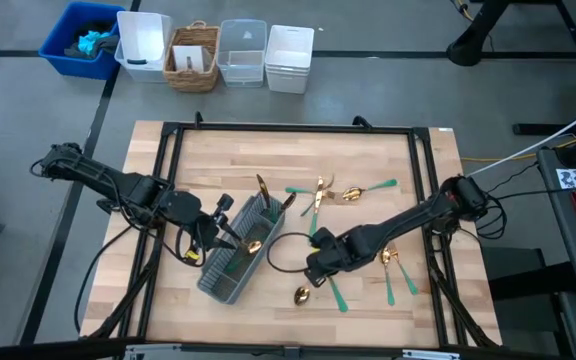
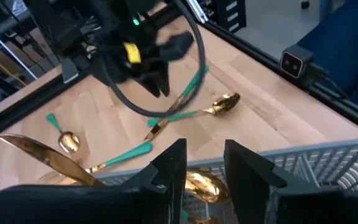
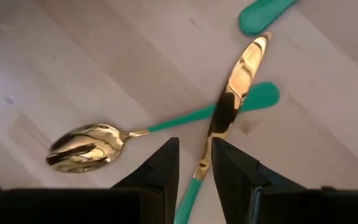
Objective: Sort silverware
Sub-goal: Put the green knife into the silverware basket
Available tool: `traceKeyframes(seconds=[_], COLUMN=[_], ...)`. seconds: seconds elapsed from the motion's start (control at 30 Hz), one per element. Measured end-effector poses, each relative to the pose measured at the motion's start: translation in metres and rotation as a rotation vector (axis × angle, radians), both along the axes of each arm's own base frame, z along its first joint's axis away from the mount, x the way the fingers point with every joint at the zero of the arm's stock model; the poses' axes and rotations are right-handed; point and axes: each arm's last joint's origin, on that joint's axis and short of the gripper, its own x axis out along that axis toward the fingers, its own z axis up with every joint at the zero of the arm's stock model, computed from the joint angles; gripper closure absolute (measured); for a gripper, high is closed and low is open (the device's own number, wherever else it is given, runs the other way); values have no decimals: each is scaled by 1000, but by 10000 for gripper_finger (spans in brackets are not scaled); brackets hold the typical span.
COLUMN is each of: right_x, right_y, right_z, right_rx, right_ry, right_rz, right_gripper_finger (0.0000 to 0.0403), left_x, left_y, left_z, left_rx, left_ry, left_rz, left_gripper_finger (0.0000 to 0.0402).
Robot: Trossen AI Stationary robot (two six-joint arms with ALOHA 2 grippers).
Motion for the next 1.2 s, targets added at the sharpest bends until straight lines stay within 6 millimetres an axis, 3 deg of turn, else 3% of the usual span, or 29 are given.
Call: traceKeyframes(seconds=[0.23,0.53,1.2], right_x=[4,7,7], right_y=[2,5,14], right_z=[-29,-50,-61], right_rx=[-7,23,36], right_ry=[95,173,197], right_rz=[-26,-29,-28], right_gripper_finger=[306,306,306], left_x=[0,0,0], left_y=[0,0,0], left_z=[0,0,0], left_rx=[-17,-27,-24], left_ry=[3,7,10], left_rz=[11,17,16], left_gripper_finger=[302,302,302])
